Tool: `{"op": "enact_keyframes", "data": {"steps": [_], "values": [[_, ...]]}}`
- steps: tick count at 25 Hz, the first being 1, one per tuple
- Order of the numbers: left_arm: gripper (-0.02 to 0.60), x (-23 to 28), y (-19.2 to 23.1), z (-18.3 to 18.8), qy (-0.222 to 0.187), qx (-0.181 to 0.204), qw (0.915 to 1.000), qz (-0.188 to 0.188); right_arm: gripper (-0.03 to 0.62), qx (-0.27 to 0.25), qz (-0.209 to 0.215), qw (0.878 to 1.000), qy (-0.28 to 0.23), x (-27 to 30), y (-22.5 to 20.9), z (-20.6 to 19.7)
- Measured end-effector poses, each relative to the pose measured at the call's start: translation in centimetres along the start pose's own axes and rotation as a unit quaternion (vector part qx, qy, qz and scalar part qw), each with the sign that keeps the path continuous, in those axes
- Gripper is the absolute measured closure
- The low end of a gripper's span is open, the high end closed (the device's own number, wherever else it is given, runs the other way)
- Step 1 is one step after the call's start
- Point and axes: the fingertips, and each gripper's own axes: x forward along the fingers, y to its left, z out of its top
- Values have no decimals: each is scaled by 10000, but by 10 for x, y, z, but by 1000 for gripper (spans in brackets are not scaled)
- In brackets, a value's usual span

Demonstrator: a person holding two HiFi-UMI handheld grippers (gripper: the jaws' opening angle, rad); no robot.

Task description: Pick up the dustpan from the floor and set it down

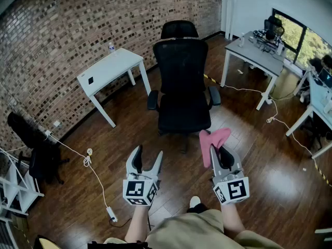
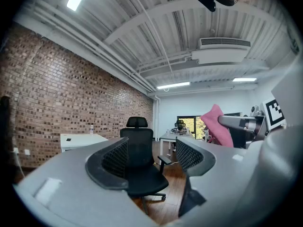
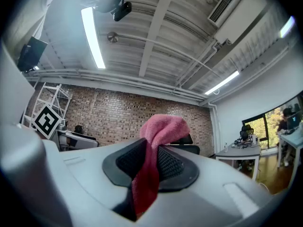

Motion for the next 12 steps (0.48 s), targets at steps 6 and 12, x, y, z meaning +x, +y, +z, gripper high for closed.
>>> {"op": "enact_keyframes", "data": {"steps": [6, 12], "values": [[299, 71, -24, 2, -42, 108, 9999, 87, 526, 177, -186, 9995, 168, 23, -86, -32], [299, 122, -17, -15, 175, 56, 9998, 15, 526, 358, -166, 9984, 408, 56, -111, -60]]}}
